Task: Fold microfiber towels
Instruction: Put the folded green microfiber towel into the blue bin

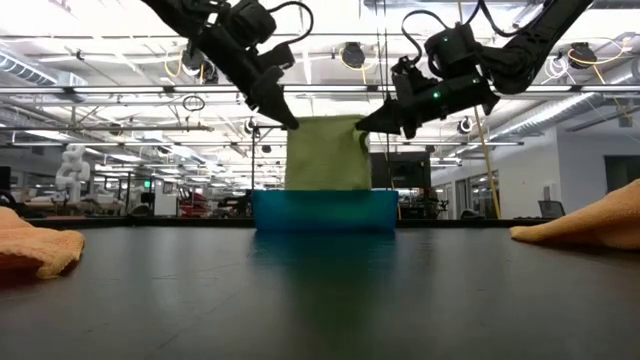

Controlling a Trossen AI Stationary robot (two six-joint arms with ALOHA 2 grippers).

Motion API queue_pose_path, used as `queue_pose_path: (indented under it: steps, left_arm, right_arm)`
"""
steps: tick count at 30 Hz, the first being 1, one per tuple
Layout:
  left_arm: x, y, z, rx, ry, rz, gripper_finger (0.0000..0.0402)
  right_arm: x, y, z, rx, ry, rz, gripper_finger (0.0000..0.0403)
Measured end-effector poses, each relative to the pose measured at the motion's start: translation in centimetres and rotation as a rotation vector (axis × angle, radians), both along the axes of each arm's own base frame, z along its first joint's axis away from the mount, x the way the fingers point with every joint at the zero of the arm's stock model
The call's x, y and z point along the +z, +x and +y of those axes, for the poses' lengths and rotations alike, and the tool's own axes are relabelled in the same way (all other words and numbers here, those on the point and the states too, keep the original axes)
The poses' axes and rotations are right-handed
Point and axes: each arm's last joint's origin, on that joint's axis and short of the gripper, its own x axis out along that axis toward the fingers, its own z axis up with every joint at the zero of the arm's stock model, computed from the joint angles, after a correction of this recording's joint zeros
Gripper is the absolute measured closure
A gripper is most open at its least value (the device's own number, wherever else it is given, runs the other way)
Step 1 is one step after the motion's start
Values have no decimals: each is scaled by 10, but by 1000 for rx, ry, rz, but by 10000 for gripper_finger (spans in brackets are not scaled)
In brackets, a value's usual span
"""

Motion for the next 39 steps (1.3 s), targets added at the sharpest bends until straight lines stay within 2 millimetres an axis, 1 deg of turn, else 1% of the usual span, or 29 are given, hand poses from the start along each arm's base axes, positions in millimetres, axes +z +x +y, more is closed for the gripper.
queue_pose_path:
  steps: [5,7,9,12,14,18,21,25,28,30,35,39]
  left_arm:
    - [1,3,-10,-17,-10,10,401]
    - [0,3,-13,-24,-16,21,401]
    - [0,3,-12,-14,-16,21,401]
    - [-1,0,-5,14,-47,7,401]
    - [-6,1,0,18,-84,7,401]
    - [-26,6,15,20,-145,25,401]
    - [-45,10,26,24,-182,48,401]
    - [-60,12,38,51,-193,64,401]
    - [-62,10,46,81,-173,53,401]
    - [-60,10,51,105,-135,38,401]
    - [-55,9,61,114,-65,-14,401]
    - [-58,6,66,111,-54,1,399]
  right_arm:
    - [-3,5,10,42,5,34,403]
    - [-4,5,12,50,2,44,403]
    - [-6,4,10,21,-4,61,403]
    - [-8,-1,2,-42,17,85,403]
    - [-10,-6,-5,-75,51,97,403]
    - [-12,-12,-12,-111,77,114,403]
    - [-15,-12,-15,-121,88,124,403]
    - [-34,-8,-20,-123,119,172,403]
    - [-48,-5,-27,-136,123,181,403]
    - [-52,-6,-35,-159,111,161,403]
    - [-57,-11,-51,-224,85,114,403]
    - [-59,-11,-57,-218,104,126,402]
